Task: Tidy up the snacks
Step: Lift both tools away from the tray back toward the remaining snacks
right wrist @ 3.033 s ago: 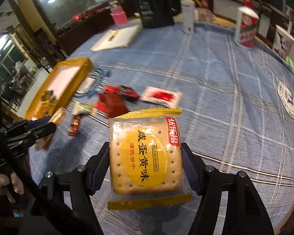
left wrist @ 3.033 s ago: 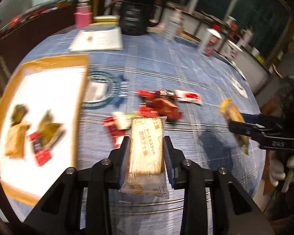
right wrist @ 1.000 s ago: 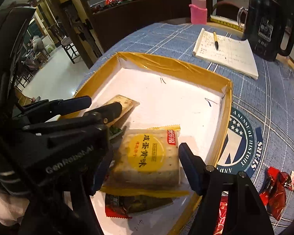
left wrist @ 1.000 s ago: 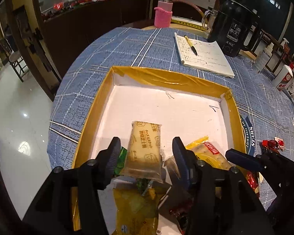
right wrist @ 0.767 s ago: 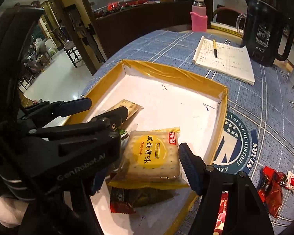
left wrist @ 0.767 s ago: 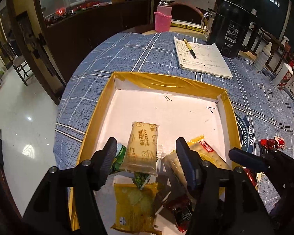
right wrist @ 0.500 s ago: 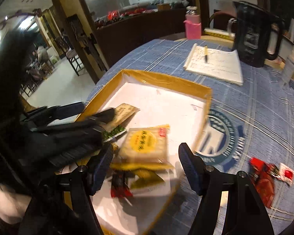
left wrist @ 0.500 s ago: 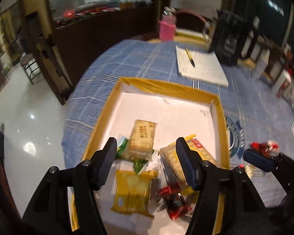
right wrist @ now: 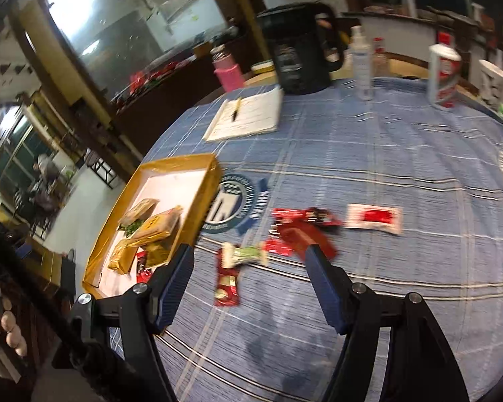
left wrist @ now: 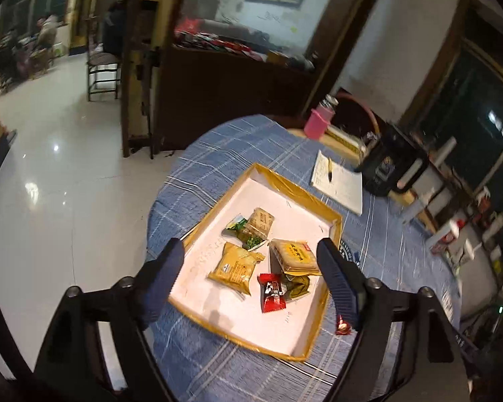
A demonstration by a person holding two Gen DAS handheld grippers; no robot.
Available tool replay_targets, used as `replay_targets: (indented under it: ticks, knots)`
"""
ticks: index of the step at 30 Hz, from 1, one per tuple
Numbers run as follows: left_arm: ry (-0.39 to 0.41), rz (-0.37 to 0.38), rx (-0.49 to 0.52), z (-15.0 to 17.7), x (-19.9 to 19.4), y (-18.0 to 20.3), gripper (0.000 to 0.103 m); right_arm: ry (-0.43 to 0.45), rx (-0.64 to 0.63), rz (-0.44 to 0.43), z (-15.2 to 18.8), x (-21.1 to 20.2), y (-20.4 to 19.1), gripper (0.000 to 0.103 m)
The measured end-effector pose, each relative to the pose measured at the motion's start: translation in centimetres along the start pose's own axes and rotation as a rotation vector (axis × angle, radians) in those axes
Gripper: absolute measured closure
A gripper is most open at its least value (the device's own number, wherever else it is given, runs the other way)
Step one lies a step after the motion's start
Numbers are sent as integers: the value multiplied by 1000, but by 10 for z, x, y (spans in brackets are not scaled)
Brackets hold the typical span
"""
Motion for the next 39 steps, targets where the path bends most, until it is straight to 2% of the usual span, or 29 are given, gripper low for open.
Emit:
replay_targets:
  ticks: [3,7,17,24,31,37,39]
  knots:
    - [2,21,-33,4,-18,3,21,40,3,8,-3,-26,12,34]
    - [28,23,-16,14,-38,18,21,86,-17,0,0,-50,14,34]
    - [74,-2,9,23,-71,35,21,141,-47,-12,8,-80,15,34]
    - [65,-11,21,28,-72,43,21,168,-32,-10,6,-91,27,34]
    - [-13,-2,88,45,-46,71,21,132,28,13,13,-79,53,34]
    - [-162,79,202,86,1,112,22,62,81,61,28,-59,78,34]
    - [-211,120,265,106,17,132,29,35,92,77,34,-52,84,34]
Point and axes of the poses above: each gripper's, at about its wrist camera, not at the fingertips, and x roughly the way its jaws point, y to its right, z to its underside, the point moved 9 cm from there along x, roughly the way its jaws point
